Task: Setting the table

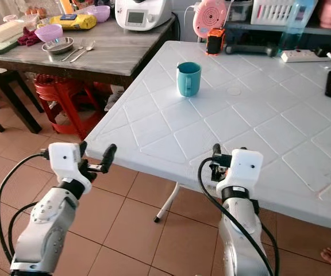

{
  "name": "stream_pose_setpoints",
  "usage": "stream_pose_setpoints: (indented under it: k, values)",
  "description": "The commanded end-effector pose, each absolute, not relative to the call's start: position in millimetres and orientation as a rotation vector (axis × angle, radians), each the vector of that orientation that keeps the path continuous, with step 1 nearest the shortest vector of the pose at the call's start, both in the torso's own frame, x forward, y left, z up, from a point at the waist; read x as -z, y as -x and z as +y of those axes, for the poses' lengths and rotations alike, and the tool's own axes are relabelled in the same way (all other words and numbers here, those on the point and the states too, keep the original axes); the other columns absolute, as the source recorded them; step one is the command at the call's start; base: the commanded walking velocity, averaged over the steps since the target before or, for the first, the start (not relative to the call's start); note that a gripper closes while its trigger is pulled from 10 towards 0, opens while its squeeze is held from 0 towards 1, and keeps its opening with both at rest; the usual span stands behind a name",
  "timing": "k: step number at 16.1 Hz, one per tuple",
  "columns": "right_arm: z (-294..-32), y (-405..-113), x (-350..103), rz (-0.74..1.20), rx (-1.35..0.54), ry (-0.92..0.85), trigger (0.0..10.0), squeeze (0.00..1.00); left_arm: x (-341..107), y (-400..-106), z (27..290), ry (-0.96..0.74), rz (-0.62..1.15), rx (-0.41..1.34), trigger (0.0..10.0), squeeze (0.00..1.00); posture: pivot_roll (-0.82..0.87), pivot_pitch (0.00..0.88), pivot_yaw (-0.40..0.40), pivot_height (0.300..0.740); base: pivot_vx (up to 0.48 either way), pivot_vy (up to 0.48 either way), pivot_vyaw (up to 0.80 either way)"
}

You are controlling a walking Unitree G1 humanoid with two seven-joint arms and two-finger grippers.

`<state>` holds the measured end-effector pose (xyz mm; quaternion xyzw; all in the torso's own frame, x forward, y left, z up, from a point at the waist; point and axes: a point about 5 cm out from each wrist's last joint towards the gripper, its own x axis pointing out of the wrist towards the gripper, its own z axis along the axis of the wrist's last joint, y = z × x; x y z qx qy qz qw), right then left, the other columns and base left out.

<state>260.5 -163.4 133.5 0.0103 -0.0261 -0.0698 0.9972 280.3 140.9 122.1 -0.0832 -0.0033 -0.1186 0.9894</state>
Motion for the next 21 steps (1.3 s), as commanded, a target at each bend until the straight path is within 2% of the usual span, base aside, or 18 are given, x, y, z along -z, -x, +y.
stream_pose_setpoints:
  k: [1,8,12,21]
  values:
    - [-160.6,-261.6,-135.7,-0.064,0.132,-0.025,10.0,0.0,-121.5,-279.3,144.8,0.167,-0.003,0.234,10.0,0.0,-0.09,0.103,0.083,0.74,0.0,0.0,0.0]
    - [-156.0,-261.8,-137.2,-0.071,0.102,0.0,10.0,0.0,-122.3,-278.6,142.5,0.172,-0.008,0.255,10.0,0.0,-0.09,0.103,0.085,0.74,0.184,0.0,0.0]
    - [-156.7,-261.9,-136.7,-0.068,0.103,-0.006,10.0,0.0,-122.1,-278.2,140.4,0.174,-0.006,0.264,10.0,0.0,-0.09,0.106,0.084,0.74,0.258,0.0,0.54]
    - [-157.9,-260.4,-135.5,-0.064,0.11,-0.004,10.0,0.0,-119.1,-277.0,138.7,0.165,0.007,0.278,10.0,0.0,-0.09,0.105,0.083,0.74,0.262,0.0,0.0]
